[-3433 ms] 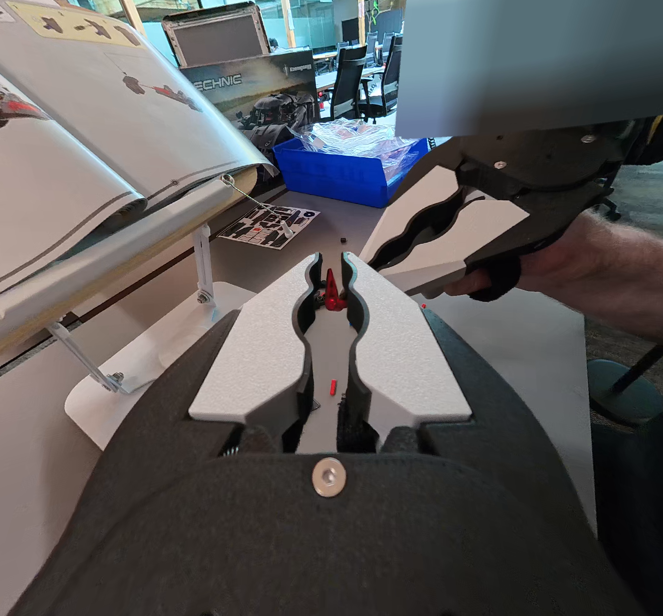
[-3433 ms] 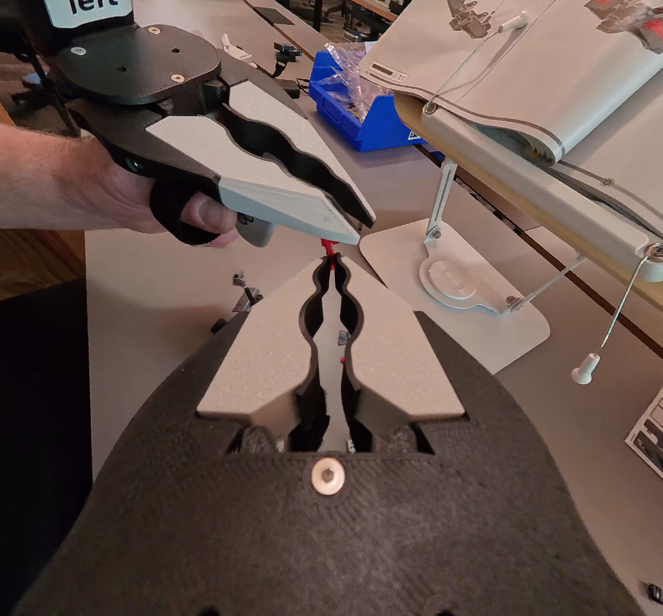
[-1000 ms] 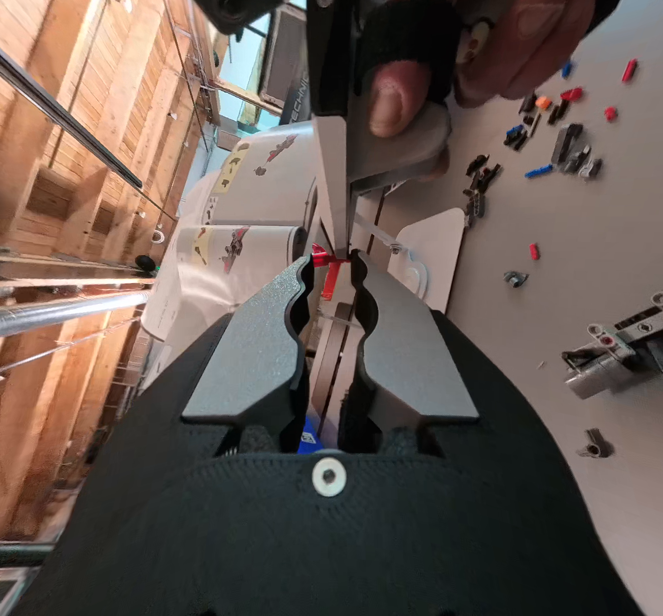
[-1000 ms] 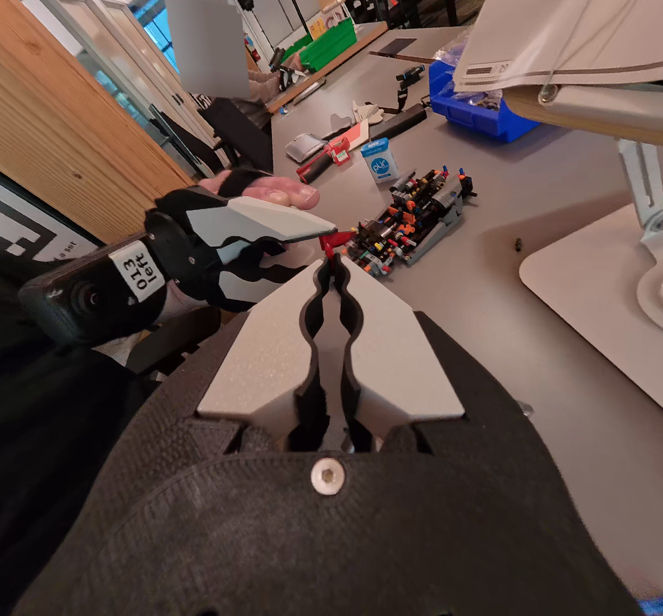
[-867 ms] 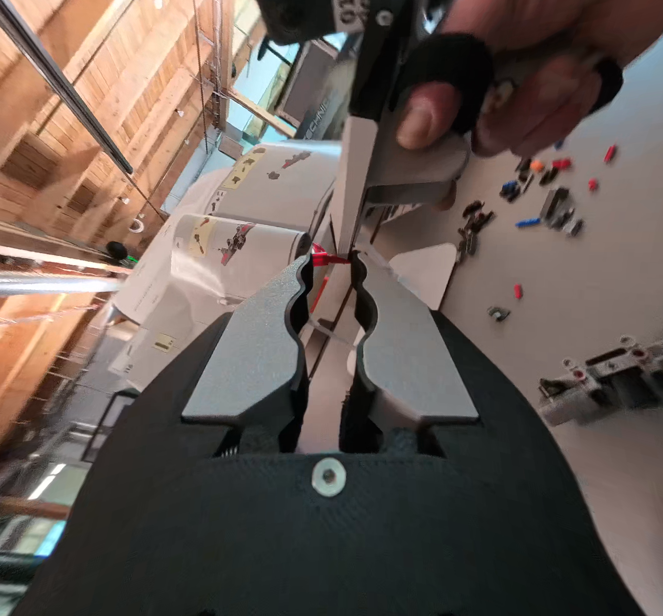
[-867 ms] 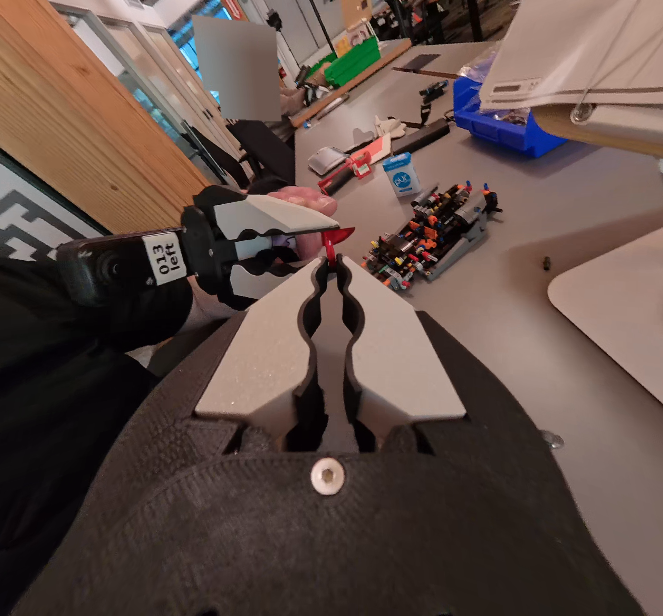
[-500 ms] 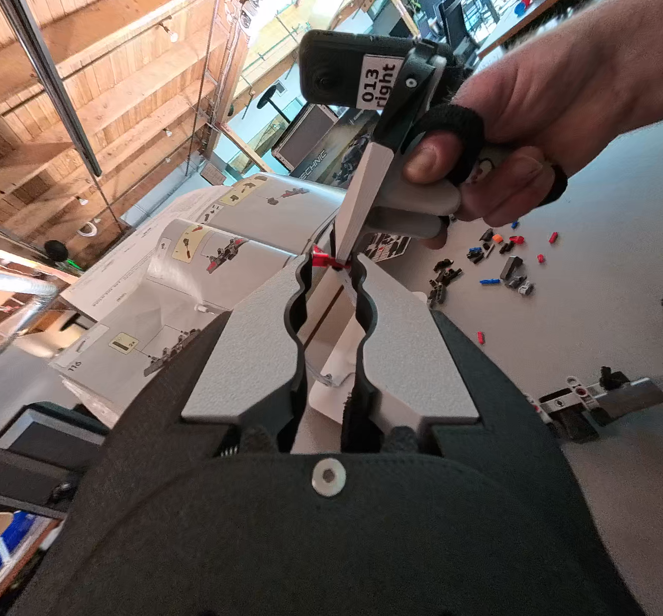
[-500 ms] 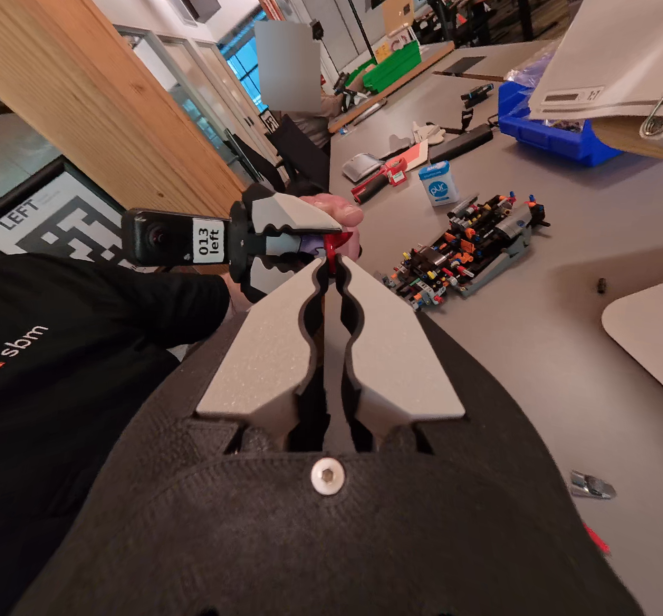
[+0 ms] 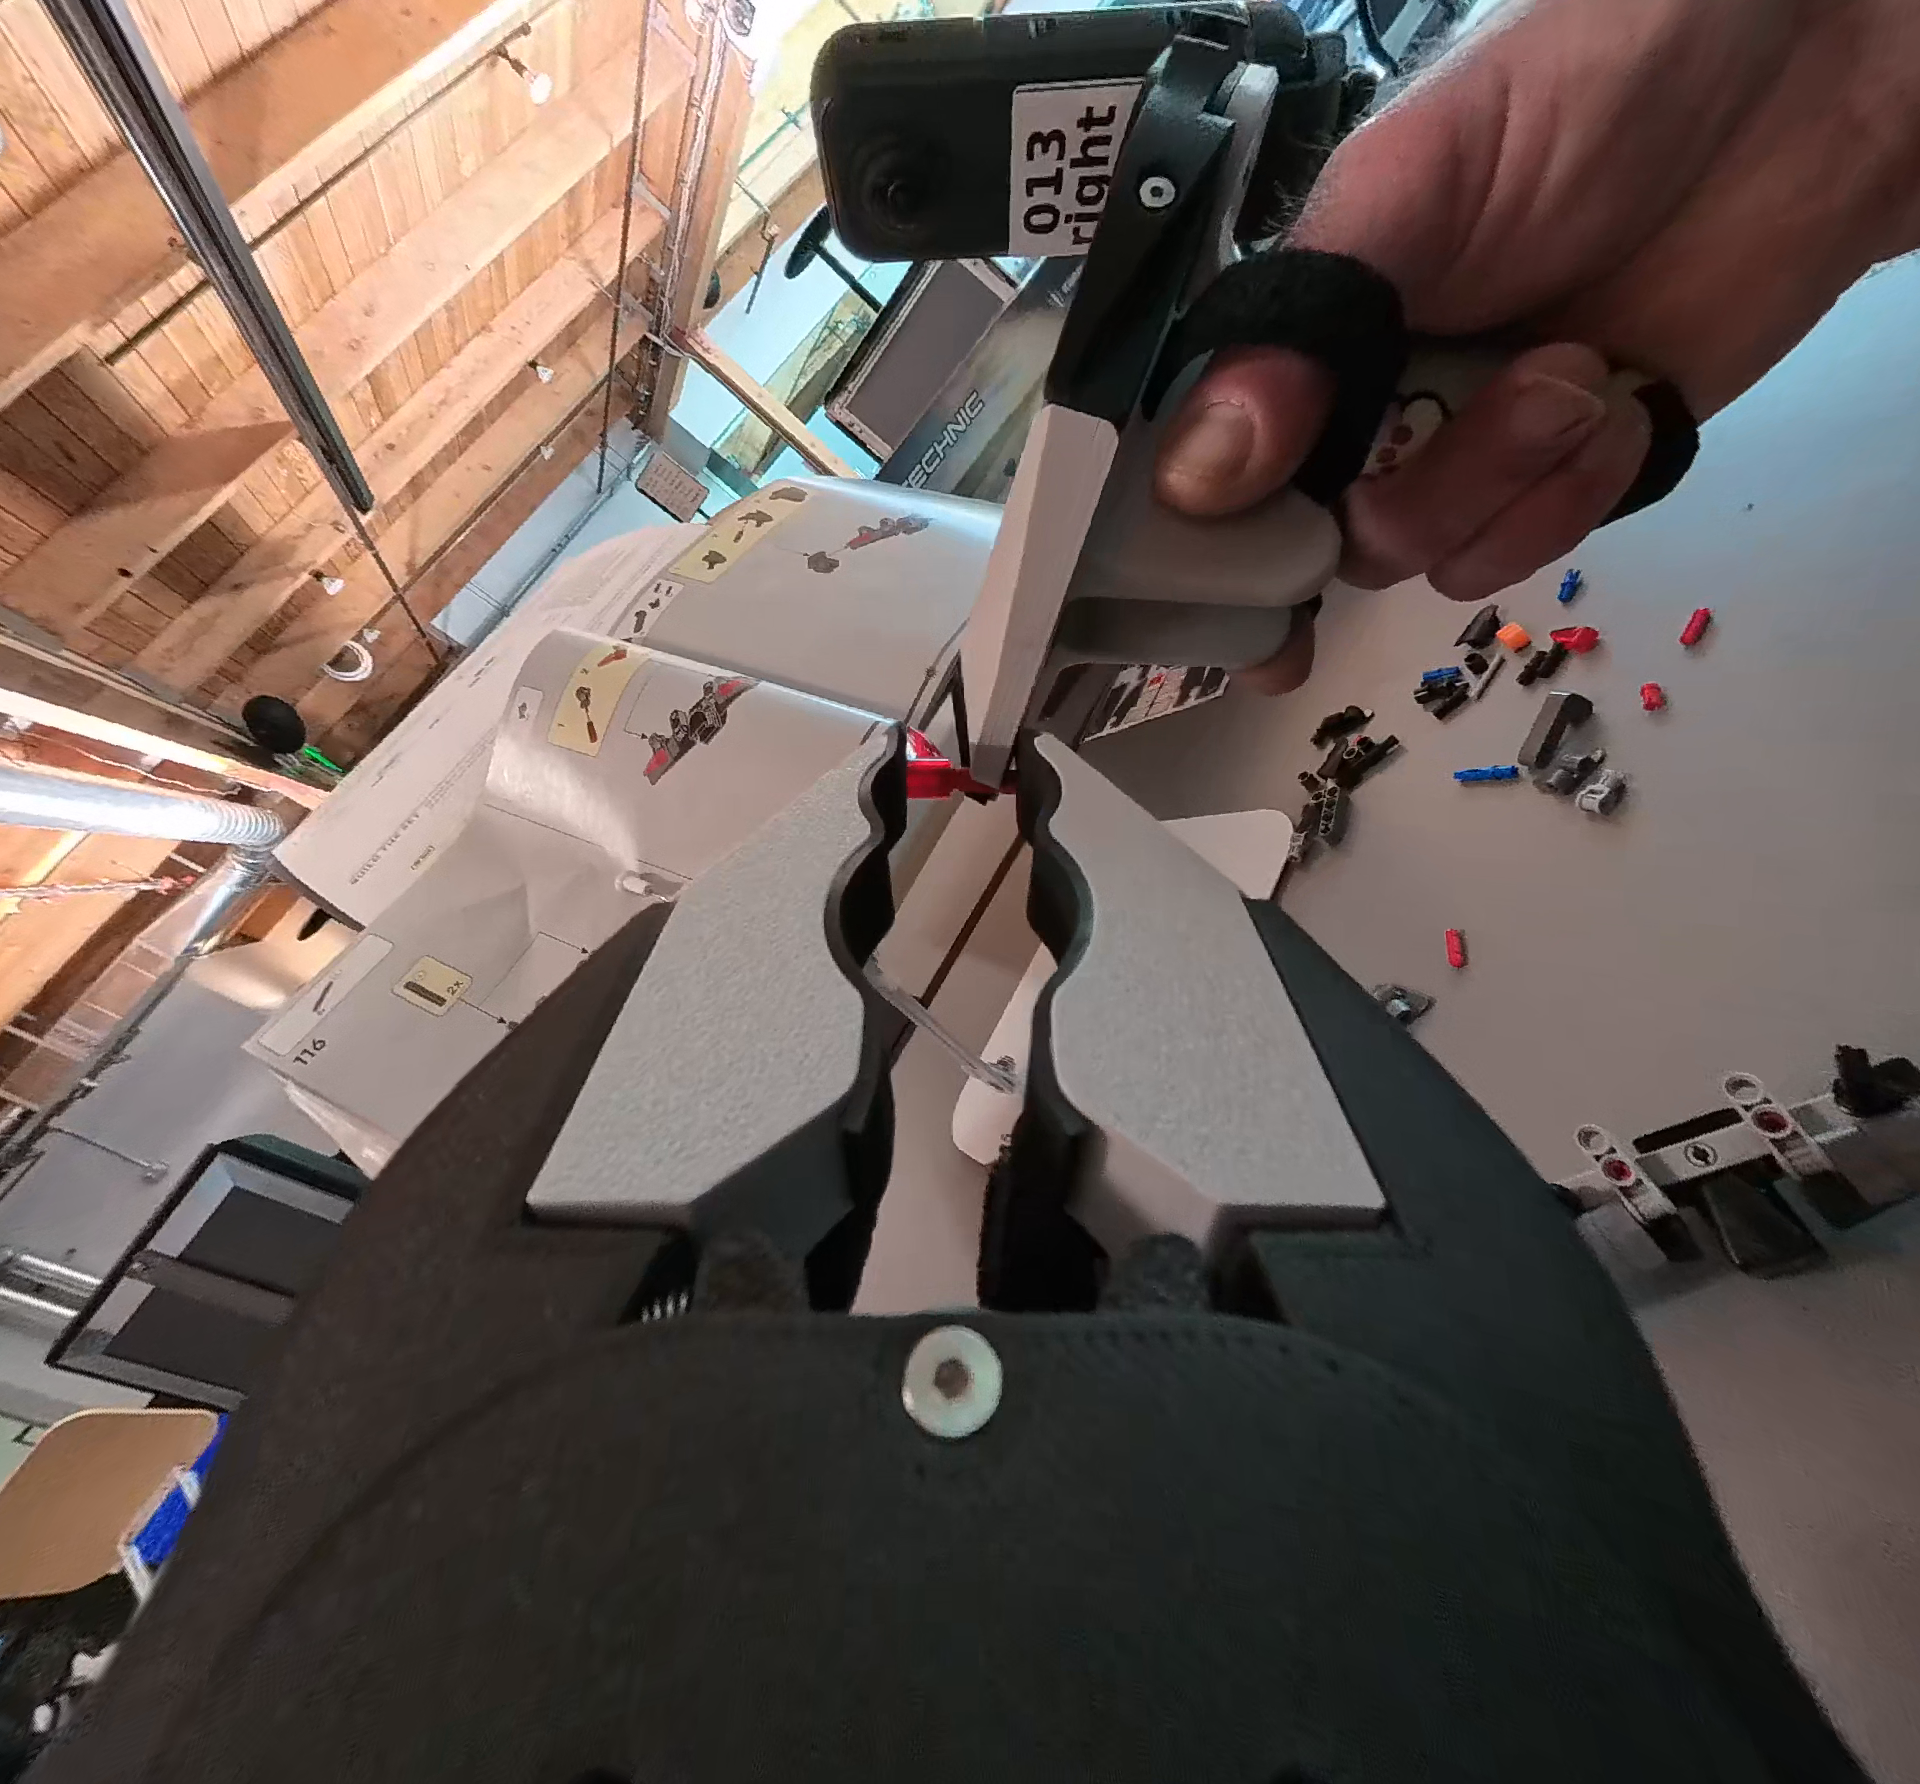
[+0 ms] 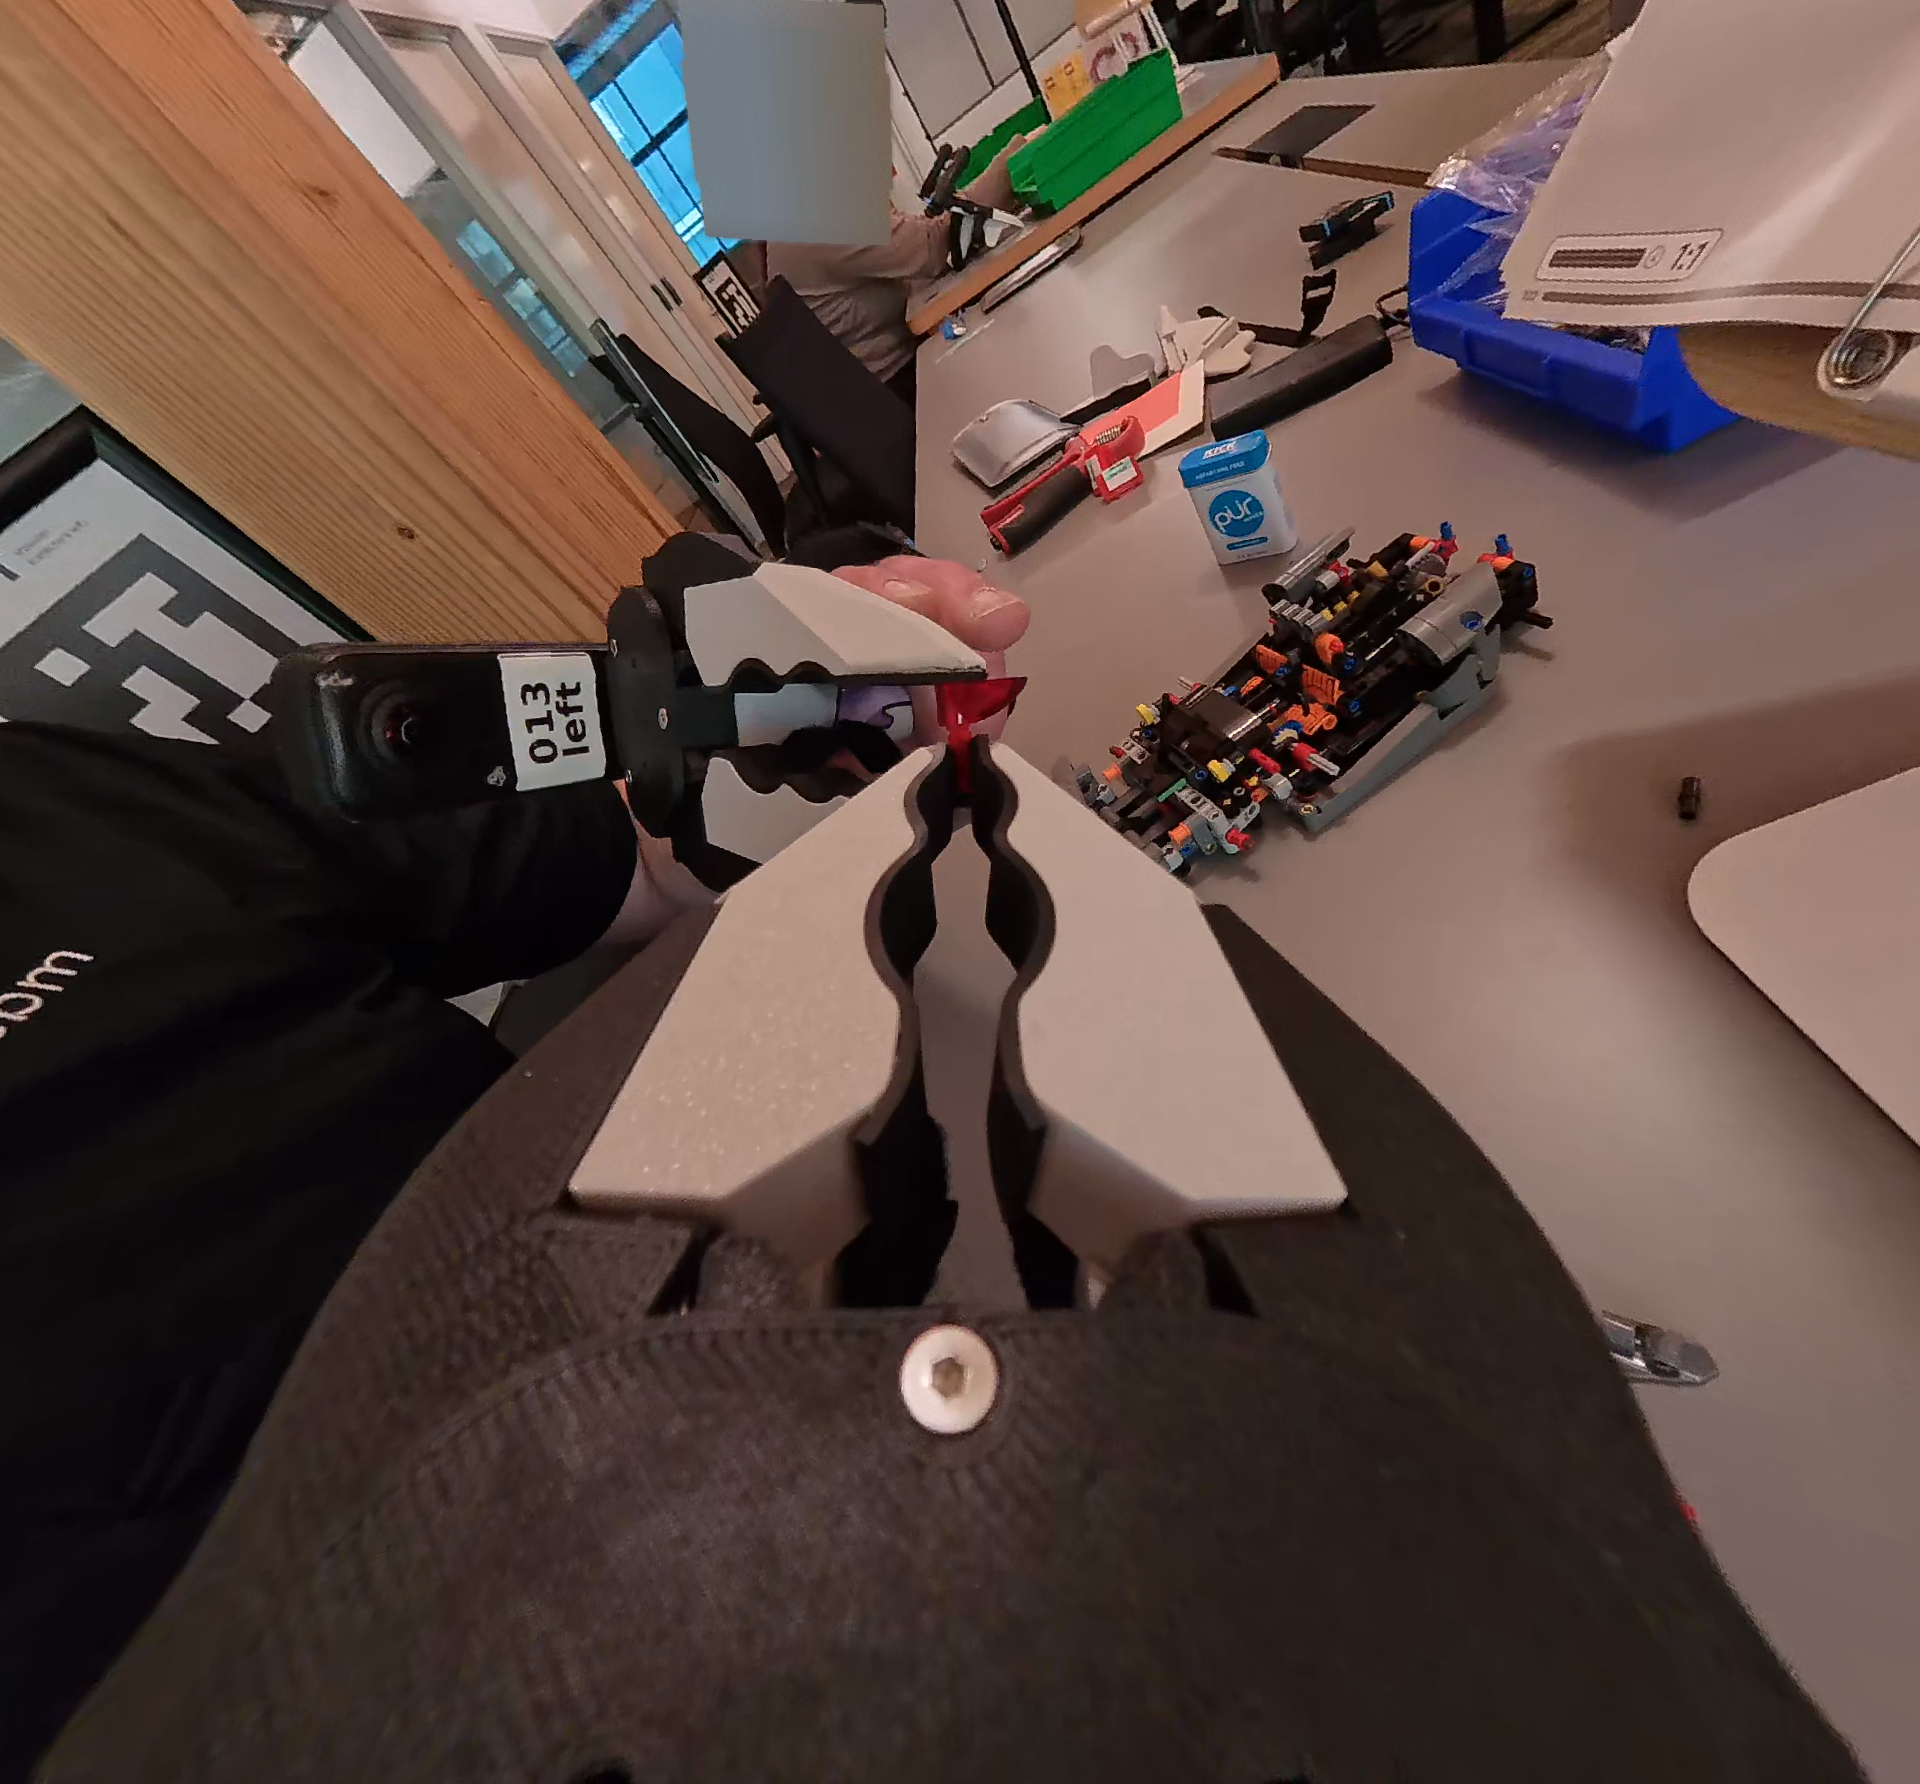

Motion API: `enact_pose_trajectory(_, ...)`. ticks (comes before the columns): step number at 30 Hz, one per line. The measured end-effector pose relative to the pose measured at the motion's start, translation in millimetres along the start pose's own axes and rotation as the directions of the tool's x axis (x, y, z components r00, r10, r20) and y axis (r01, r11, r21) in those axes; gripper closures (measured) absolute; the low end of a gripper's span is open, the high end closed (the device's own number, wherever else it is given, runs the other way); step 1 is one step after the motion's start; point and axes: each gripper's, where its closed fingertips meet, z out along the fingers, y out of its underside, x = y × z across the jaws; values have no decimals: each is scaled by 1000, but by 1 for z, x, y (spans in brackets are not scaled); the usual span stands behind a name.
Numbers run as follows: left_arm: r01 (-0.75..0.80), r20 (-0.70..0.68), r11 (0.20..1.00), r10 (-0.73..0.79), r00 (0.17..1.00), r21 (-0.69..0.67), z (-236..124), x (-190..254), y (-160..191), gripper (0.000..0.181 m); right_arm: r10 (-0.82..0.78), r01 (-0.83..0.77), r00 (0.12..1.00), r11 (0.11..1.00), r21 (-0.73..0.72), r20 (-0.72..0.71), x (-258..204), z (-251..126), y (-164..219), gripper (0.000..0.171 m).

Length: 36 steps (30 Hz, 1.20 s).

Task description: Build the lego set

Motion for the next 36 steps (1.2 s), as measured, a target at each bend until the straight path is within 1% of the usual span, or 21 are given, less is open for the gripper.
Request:
enact_pose_trajectory(3, -18, -3, 1000, 18, 1000, 0, 0, 2, -1, 167, -10, 10, 1000, 1000, -10, -14, 0, 0, 0, 171)
enact_pose_trajectory(9, -27, 3, 1000, 27, 1000, -4, 1, 4, 0, 168, -29, 29, 999, 999, -16, -23, 1, -2, 2, 171)
enact_pose_trajectory(11, -10, -1, 1000, 10, 1000, -6, 2, 3, -1, 167, -51, 51, 999, 999, 11, -8, 0, -3, 0, 171)
enact_pose_trajectory(12, 2, 5, 1000, -2, 1000, 1, 2, 1, -3, 166, -80, 80, 997, 996, 32, 0, -1, -4, -2, 171)
enact_pose_trajectory(14, 41, 11, 999, -41, 999, -6, 1, -4, -1, 150, -146, 147, 989, 989, 26, -36, 2, -5, -1, 171)
enact_pose_trajectory(16, 134, -30, 991, -134, 991, 7, -5, -8, -2, 147, -243, 245, 968, 969, 32, -66, 3, -8, -1, 171)
enact_pose_trajectory(17, 166, -33, 986, -166, 986, 14, -8, -12, -3, 149, -271, 274, 959, 961, 27, -79, 4, -10, 0, 171)
enact_pose_trajectory(18, 198, -62, 980, -197, 979, 8, -11, -13, -3, 157, -306, 310, 947, 950, 29, -94, 4, -11, -1, 171)
enact_pose_trajectory(19, 242, -97, 970, -241, 966, -9, -11, -13, -3, 160, -347, 350, 932, 936, 17, -110, 4, -12, 0, 171)
enact_pose_trajectory(21, 309, -142, 951, -307, 941, -7, -13, -13, -7, 160, -409, 411, 902, 912, -19, -135, 3, -12, 1, 171)
enact_pose_trajectory(23, 356, -193, 934, -356, 914, -40, -12, -7, -7, 157, -481, 476, 863, 877, -71, -156, 2, -11, 3, 171)
enact_pose_trajectory(25, 382, -242, 921, -388, 889, -72, -11, 0, -7, 158, -538, 526, 827, 843, -115, -165, 0, -10, 5, 171)
enact_pose_trajectory(29, 385, -257, 917, -398, 880, -103, -8, 5, -3, 165, -621, 595, 764, 783, -181, -178, -2, -10, 8, 171)
enact_pose_trajectory(34, 417, -309, 902, -430, 848, -109, -9, 13, -7, 175, -704, 659, 688, 708, -253, -179, -3, -9, 13, 171)
enact_pose_trajectory(36, 422, -315, 900, -434, 844, -110, -8, 14, -7, 175, -728, 676, 660, 684, -275, -187, -2, -10, 13, 171)
